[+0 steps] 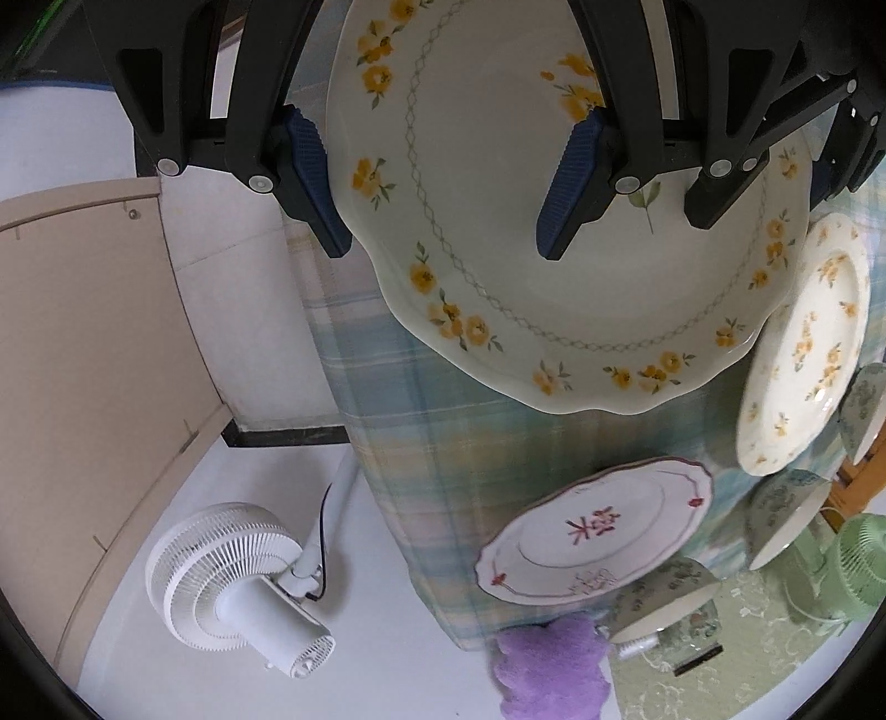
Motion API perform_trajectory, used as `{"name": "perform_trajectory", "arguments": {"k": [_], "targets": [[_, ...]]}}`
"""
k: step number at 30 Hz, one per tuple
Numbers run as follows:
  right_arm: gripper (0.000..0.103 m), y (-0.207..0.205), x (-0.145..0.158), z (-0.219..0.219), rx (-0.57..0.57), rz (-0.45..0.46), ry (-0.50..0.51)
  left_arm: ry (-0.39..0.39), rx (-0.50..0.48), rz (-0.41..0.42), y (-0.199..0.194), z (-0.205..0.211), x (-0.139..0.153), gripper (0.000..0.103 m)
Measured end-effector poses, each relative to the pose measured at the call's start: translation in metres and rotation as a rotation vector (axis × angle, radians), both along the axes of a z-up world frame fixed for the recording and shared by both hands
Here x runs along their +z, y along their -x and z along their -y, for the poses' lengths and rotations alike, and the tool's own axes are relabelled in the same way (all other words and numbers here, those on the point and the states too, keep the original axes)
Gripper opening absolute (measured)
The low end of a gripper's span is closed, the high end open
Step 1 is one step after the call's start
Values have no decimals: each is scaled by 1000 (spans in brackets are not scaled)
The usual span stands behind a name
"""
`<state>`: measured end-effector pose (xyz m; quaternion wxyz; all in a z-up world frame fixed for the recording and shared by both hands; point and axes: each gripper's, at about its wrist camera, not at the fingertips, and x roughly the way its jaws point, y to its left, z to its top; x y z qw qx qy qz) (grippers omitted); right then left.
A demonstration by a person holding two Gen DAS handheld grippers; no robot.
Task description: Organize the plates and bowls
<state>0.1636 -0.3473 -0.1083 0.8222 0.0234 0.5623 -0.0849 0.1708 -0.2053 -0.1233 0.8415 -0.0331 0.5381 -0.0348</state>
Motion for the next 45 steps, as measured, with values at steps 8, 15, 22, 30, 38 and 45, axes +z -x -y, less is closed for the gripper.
{"name": "perform_trajectory", "arguments": {"k": [8, 15, 22, 30, 38, 45], "targets": [[72, 1, -7, 3, -16, 1, -8, -6, -3, 8, -2, 1, -2, 69], [72, 6, -2, 11, -17, 13, -73, -27, -34, 6, 5, 2, 4, 79], [84, 21, 26, -7, 2, 89, -63, -32, -45, 28, 14, -14, 26, 85], [85, 31, 54, -44, 16, 168, -63, -24, -39, 77, 20, -50, 50, 91], [85, 23, 75, -93, 51, 222, -32, -38, -25, 114, 11, -95, 67, 91], [85, -1, 79, -137, 85, 235, -47, -48, 18, 99, -13, -133, 65, 90]]}}
